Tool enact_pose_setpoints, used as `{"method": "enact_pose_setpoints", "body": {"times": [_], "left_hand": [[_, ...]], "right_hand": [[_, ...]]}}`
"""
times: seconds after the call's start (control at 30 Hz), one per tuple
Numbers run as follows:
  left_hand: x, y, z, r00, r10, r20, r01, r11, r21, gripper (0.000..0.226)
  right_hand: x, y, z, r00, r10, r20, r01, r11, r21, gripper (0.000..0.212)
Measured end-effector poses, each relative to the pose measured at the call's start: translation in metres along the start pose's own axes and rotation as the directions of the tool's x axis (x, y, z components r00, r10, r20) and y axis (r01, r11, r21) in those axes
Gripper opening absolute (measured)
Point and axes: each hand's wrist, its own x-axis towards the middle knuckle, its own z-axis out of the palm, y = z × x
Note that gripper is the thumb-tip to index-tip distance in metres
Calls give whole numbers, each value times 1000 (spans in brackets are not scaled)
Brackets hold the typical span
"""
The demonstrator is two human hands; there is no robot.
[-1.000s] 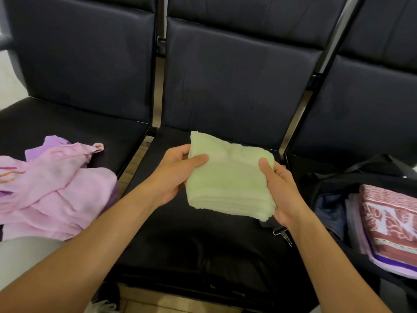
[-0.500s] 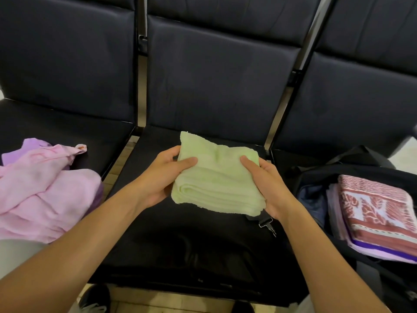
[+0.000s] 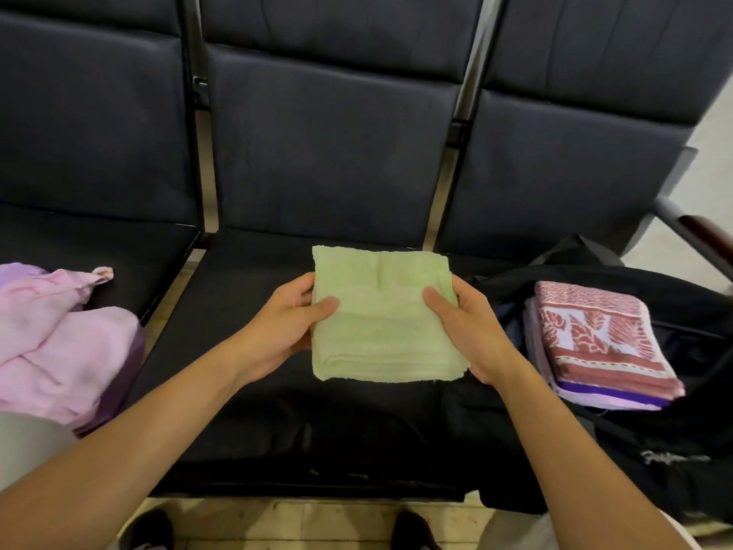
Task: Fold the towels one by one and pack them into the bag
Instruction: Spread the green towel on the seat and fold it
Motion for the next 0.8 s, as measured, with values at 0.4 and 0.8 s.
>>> {"method": "enact_pose_setpoints", "body": {"times": [0.4, 0.8], "left_hand": [[46, -24, 144, 995, -17, 96, 10, 997, 73, 34], [134, -52, 292, 971, 234, 55, -240, 945, 224, 49]], "right_hand": [[-36, 42, -144, 975, 4, -222, -41, 986, -160, 26], [-7, 80, -261, 724, -109, -681, -370, 772, -516, 38]]}}
